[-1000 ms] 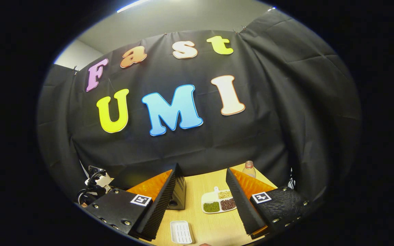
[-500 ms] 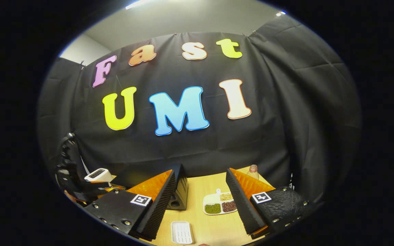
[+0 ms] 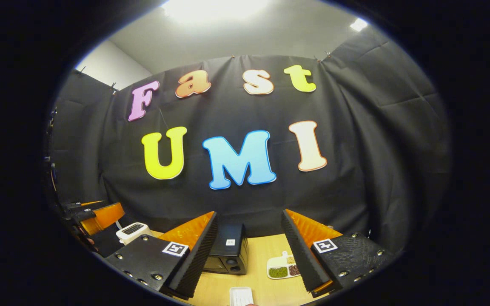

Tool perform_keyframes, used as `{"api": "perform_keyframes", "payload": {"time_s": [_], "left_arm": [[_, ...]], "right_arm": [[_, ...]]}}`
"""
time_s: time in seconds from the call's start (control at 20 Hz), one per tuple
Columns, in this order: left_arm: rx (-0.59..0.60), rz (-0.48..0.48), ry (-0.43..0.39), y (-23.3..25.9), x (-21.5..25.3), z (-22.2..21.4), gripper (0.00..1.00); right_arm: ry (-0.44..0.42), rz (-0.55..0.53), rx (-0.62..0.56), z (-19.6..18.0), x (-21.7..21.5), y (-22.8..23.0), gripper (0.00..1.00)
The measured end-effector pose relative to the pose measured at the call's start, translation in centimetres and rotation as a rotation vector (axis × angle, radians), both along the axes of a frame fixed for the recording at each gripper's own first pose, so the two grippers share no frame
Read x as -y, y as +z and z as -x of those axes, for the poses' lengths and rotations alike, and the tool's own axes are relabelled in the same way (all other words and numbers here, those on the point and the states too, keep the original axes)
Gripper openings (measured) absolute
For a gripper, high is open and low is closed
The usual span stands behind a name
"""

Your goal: Open the electric oven with the left hand, put the food in, and close the electric oven.

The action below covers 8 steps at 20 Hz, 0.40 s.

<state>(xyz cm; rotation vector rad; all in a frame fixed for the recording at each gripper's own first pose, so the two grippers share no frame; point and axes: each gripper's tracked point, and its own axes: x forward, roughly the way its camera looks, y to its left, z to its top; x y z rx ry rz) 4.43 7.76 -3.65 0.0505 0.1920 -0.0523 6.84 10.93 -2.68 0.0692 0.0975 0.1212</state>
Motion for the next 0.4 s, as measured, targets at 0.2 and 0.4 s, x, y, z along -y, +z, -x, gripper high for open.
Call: {"api": "perform_keyframes", "payload": {"time_s": [0.2,0.4], "left_arm": [[0.048,0.002,-0.016,2.4,-0.5,0.9,0.97],[0.053,0.021,-0.020,2.4,-1.6,1.7,0.91]], "right_arm": [[0.006,0.021,0.022,0.8,-1.5,0.9,0.91],[-0.007,0.030,0.030,1.8,-2.7,1.1,0.91]]}}
